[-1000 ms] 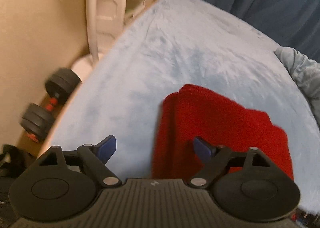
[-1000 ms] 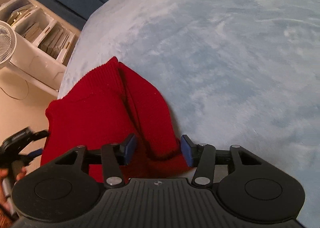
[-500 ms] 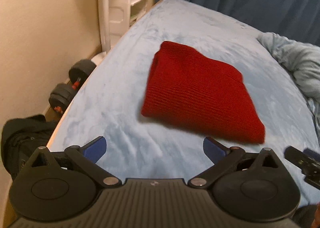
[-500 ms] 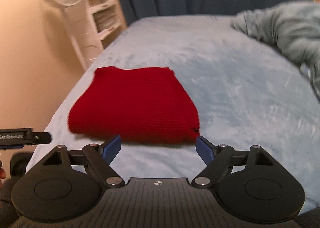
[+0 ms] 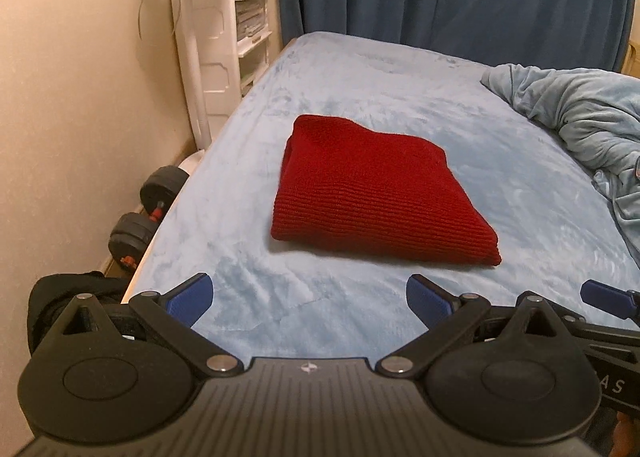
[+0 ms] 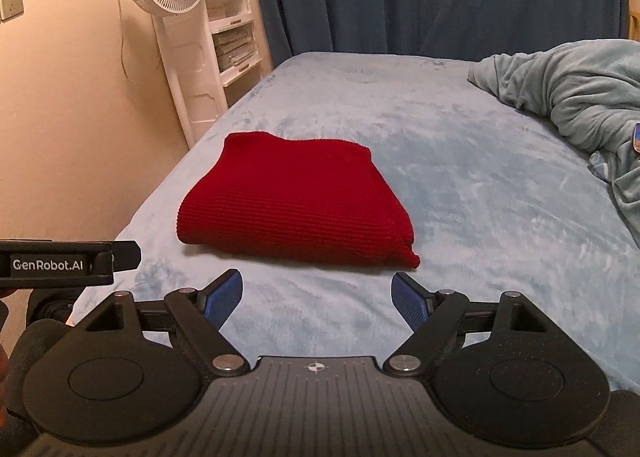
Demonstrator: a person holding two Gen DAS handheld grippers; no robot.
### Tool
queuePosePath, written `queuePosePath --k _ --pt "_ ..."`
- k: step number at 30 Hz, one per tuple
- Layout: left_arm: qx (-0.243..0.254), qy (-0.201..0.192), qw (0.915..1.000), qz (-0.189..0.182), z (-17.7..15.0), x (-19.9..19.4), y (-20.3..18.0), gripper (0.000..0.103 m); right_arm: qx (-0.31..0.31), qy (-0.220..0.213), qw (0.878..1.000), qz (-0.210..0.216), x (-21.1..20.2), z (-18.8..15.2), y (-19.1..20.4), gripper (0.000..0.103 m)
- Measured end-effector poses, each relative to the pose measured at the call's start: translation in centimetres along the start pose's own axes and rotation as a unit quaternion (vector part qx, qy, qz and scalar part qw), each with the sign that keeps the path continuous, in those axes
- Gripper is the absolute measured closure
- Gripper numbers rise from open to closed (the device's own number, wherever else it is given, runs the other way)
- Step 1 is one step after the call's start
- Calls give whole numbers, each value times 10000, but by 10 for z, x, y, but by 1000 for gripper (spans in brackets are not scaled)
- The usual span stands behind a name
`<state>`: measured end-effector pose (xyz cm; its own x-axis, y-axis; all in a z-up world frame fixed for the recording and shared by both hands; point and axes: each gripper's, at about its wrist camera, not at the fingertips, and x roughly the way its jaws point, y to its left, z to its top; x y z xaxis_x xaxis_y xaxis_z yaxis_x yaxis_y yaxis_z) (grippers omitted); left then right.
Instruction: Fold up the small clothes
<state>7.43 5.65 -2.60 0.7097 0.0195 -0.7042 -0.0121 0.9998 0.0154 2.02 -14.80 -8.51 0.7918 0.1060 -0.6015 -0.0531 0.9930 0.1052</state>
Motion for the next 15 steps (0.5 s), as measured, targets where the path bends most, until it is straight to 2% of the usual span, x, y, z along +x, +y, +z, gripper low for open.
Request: queuePosePath --k 15 --pt "129 -9 9999 6 -2 -4 -2 0 10 127 9999 19 3 -1 1 19"
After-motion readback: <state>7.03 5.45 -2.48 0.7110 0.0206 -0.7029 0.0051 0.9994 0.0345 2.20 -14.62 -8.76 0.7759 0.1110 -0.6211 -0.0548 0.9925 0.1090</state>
